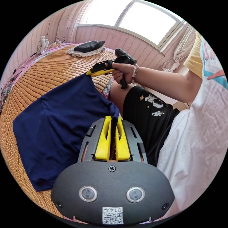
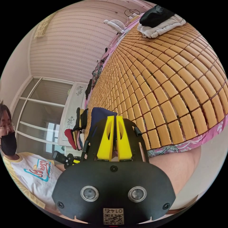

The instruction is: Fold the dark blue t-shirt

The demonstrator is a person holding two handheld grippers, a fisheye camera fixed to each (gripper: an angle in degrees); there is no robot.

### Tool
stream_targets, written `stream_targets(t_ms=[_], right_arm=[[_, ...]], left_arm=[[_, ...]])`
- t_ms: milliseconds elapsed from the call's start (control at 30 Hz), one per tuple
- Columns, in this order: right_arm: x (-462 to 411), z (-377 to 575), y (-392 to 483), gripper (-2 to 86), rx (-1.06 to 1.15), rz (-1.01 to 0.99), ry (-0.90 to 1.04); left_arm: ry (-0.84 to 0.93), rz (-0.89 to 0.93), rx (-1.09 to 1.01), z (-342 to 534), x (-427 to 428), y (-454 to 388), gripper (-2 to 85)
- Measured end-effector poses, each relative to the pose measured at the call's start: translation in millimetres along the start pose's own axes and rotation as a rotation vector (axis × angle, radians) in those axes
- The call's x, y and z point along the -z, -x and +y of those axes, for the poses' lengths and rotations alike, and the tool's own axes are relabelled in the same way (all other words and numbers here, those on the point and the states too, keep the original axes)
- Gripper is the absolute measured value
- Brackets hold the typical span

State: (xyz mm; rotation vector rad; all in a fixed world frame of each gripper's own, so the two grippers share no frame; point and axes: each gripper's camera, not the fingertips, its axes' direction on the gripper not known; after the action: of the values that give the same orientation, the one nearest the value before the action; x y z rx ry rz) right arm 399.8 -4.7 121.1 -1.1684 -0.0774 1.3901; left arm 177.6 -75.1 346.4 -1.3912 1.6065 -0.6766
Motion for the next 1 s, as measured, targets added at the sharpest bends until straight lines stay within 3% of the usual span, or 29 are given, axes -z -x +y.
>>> stream_targets(t_ms=[267, 400, 533, 600, 767, 1000], right_arm=[[65, 2, 80, 1.3, 0.144, 0.063, -0.105], [17, -43, 154, 1.6, 0.290, 0.030, -0.024], [-76, -80, 217, 3.2, 0.446, 0.076, 0.075], [-141, -94, 238, 5.1, 0.527, 0.110, 0.187], [-210, -105, 246, 9.0, 0.630, 0.346, 0.298], [-270, -97, 251, 7.6, 0.739, 0.537, 0.484]], left_arm=[[-0.306, 0.052, 0.135, 13, 81, 12, -0.1], [-0.458, 0.026, 0.294, 38, 123, 40, 1.7], [-0.543, -0.234, 0.544, 79, 166, 79, 6.0], [-0.526, -0.313, 0.668, 101, 170, 99, 7.8], [-0.457, -0.405, 0.920, 152, 173, 131, 10.7], [-0.379, -0.420, 0.865, 139, 158, 147, 10.8]])
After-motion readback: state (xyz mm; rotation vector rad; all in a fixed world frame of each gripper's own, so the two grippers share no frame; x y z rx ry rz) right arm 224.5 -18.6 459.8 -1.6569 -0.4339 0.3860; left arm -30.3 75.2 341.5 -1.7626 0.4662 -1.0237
